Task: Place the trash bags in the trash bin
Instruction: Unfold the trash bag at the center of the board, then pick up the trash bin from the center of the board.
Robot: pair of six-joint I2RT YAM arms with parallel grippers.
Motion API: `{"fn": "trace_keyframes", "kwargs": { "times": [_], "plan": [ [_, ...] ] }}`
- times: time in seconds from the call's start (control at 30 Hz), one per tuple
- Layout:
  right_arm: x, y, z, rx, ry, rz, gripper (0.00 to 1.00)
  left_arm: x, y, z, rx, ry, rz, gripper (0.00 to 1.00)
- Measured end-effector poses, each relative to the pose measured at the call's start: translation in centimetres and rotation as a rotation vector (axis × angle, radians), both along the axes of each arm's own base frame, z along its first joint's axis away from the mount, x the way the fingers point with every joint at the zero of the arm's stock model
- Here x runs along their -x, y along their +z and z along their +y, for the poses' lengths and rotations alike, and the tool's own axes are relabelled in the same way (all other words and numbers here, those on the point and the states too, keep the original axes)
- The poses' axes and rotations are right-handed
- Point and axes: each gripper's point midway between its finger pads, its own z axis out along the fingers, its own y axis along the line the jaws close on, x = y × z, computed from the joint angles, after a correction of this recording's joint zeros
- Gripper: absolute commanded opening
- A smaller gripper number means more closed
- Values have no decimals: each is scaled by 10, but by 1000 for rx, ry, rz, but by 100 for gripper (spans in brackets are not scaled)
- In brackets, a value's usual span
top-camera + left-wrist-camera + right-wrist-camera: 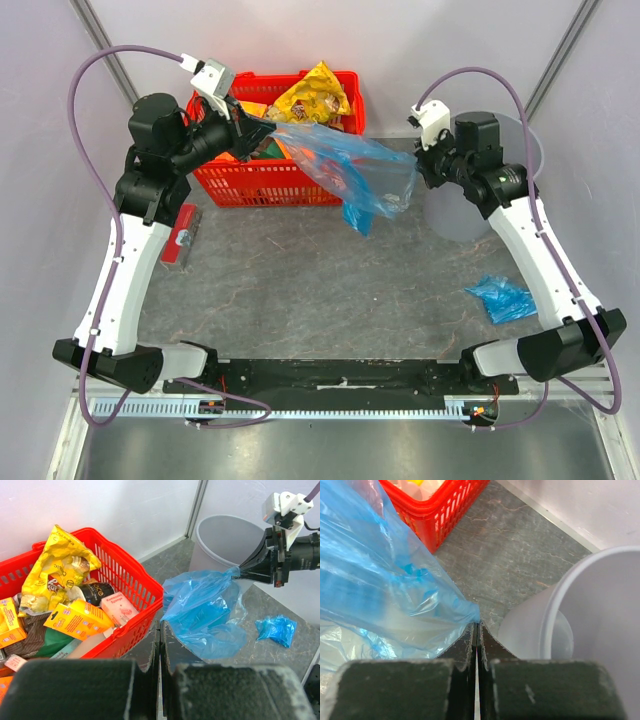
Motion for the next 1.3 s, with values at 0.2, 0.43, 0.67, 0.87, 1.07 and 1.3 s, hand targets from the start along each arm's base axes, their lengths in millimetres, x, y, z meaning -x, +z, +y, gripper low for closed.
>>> {"fn": "trace_keyframes", "kwargs": {
  "times": [0.2,0.43,0.67,0.87,1.07,1.3],
  "plan": [
    [0,6,-12,10,-42,-19,0,-4,-1,4,-10,32,-4,2],
    [7,1,-8,0,-6,20,34,-4,-2,5,-15,26,-6,2],
    [24,11,5,-19,95,58,62,-2,-2,3,-15,9,-4,2],
    [12,30,-16,82,13,43,71,-1,-5,3,-28,4,-5,2],
    [-3,0,-44,245,-84,137,72,1,-10,5,-70,-2,-13,2],
    [-9,-32,-66,369,-134,232,73,13,-9,11,-115,-7,-40,2]
  ]
}}
